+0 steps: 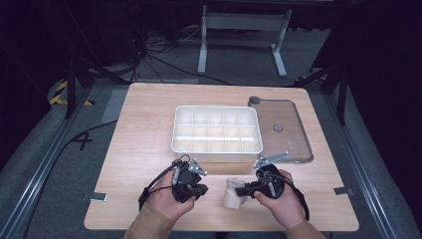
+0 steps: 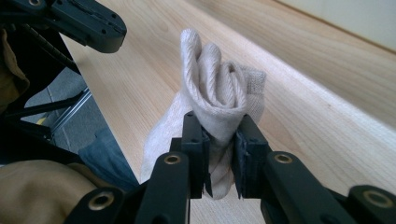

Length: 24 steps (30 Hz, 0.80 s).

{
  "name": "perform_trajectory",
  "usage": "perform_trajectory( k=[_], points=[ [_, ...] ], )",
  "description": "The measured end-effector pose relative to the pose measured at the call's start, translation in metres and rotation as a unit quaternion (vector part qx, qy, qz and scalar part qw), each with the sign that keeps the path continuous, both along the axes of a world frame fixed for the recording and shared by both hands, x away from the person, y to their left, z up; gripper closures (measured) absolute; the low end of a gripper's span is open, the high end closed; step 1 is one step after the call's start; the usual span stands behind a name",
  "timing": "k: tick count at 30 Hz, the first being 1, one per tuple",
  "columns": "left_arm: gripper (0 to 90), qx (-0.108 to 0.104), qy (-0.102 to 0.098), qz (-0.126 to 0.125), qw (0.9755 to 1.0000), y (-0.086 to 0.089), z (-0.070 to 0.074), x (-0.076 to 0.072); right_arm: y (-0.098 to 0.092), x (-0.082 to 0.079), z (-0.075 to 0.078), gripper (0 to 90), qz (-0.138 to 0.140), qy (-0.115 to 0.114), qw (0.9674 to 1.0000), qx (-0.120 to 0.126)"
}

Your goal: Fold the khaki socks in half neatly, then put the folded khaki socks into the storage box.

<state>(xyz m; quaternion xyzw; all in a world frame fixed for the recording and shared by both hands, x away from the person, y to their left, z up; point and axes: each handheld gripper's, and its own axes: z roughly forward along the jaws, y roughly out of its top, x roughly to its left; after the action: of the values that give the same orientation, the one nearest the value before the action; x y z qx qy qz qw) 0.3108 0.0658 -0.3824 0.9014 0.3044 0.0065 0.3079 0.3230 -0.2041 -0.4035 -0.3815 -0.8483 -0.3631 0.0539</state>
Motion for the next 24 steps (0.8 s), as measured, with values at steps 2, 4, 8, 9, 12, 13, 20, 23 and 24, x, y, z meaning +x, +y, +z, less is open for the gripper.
perform_trajectory(
  k=[2,4,8,9,12,13,20,23,24],
  points=[
    [86.8,0.000,-0.001,0.002,1.0000,0.004,0.002,0.002,-0.003,-0.001,0.003,77.2,-0.005,-0.003,1.0000,0.004],
    [86.8,-0.003,0.000,0.007,1.0000,0.006,0.003,0.002,-0.006,-0.001,0.005,77.2,-0.008,-0.006,0.9999,0.005],
    [86.7,-0.005,-0.001,0.009,0.9999,0.011,0.005,0.005,-0.010,0.000,0.008,77.2,-0.014,-0.013,0.9998,0.007],
    [86.7,-0.005,-0.001,0.009,0.9999,0.011,0.005,0.005,-0.011,0.000,0.009,77.1,-0.015,-0.017,0.9997,0.005],
    [86.5,-0.007,0.000,0.012,0.9999,0.014,0.006,0.007,-0.013,0.000,0.012,77.1,-0.018,-0.022,0.9996,0.007],
    [86.4,-0.007,-0.001,0.012,0.9999,0.015,0.007,0.007,-0.015,0.000,0.013,77.1,-0.021,-0.023,0.9995,0.011],
    [85.8,-0.009,0.001,0.027,0.9996,0.025,0.009,0.010,-0.027,0.002,0.019,77.1,-0.036,-0.032,0.9987,0.018],
    [85.5,-0.008,0.003,0.028,0.9996,0.029,0.010,0.011,-0.028,0.002,0.020,77.1,-0.039,-0.033,0.9985,0.020],
    [85.5,-0.009,0.001,0.032,0.9994,0.031,0.011,0.012,-0.028,0.002,0.021,77.1,-0.039,-0.035,0.9984,0.019]
  ],
)
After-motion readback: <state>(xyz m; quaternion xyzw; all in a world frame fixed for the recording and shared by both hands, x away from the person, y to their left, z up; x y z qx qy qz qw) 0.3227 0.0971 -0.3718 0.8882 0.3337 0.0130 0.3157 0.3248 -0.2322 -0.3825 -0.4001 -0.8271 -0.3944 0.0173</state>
